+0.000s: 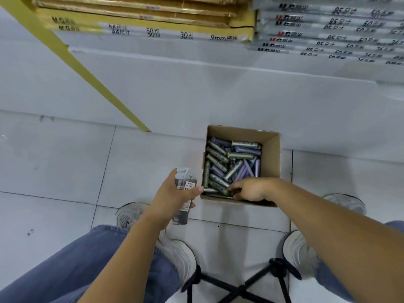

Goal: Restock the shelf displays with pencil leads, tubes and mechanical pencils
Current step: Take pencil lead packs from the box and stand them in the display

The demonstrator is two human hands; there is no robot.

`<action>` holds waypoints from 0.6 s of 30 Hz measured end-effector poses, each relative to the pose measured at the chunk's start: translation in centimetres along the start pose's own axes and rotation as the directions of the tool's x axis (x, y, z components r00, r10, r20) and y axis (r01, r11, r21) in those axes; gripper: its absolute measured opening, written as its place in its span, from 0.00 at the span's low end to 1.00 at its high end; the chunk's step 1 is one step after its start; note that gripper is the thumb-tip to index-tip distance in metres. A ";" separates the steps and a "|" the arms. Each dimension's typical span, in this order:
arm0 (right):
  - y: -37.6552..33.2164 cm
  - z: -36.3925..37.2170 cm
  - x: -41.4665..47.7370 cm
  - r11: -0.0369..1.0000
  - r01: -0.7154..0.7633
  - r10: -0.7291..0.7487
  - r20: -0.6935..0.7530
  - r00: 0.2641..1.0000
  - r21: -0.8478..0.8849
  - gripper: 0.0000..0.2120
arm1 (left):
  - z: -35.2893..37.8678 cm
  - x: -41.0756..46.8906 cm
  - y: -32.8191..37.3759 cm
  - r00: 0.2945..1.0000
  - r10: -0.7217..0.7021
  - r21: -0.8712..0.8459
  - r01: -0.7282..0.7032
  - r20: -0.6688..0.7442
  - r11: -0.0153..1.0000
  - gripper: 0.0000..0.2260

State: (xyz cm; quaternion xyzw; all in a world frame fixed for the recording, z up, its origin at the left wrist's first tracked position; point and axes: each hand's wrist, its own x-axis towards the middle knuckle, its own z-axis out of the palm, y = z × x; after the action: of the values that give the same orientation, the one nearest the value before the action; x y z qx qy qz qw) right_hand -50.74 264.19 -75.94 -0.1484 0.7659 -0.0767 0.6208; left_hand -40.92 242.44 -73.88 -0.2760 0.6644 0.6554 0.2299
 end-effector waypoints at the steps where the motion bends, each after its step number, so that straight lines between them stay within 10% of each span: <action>1: 0.2 -0.1 0.1 1.000 0.001 -0.001 0.004 1.000 0.008 0.23 | 0.1 0.0 -0.1 1.000 -0.004 -0.005 0.004 0.012 1.000 0.14; 18: -0.1 -1.1 -2.0 0.967 0.153 -0.101 -0.244 0.965 0.205 0.14 | 0.6 -0.4 -0.6 0.999 -0.027 -0.013 0.027 -0.038 1.000 0.16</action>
State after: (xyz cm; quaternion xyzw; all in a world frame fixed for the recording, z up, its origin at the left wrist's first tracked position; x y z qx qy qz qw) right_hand -51.40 264.68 -73.79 -0.1172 0.8086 -0.2182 0.5337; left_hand -40.29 243.09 -74.10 -0.2987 0.6607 0.6511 0.2242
